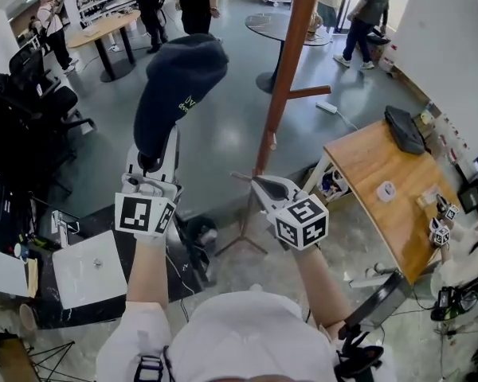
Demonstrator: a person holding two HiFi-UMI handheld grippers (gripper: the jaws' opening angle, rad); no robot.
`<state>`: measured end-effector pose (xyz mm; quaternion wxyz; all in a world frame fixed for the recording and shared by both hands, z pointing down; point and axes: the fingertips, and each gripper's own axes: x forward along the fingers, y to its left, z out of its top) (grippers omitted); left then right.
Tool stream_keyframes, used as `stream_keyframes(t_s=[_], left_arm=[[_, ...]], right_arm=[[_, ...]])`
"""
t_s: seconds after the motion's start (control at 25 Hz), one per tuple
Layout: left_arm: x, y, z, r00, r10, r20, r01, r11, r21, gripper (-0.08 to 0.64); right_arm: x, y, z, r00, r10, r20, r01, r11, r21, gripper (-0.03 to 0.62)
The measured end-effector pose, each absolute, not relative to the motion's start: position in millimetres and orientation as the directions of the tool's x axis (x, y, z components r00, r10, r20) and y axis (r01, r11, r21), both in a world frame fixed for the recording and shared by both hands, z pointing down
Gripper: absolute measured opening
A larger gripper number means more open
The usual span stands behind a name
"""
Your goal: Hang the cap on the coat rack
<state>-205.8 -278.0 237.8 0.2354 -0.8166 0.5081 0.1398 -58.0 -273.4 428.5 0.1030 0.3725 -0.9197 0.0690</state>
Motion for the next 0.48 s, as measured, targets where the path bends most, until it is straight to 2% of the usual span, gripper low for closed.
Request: stream_keyframes(t_s=[0.32,0.48], left_arm=[[-182,-282,181,0.465,-0.717,-0.519,-0.881,-0.319,-0.349,0.029],[-170,-292,169,0.484,-0.716,-0.504,-0.852,-0.253,-0.459,0.029]], right_arm=[[-47,-272,404,-0.701,-0.683,0.204,-0.700,0.714,-0.017,0.023],[-40,-277,384,-0.692,-0.699,0.181,-0.708,0.706,0.023,0.023]])
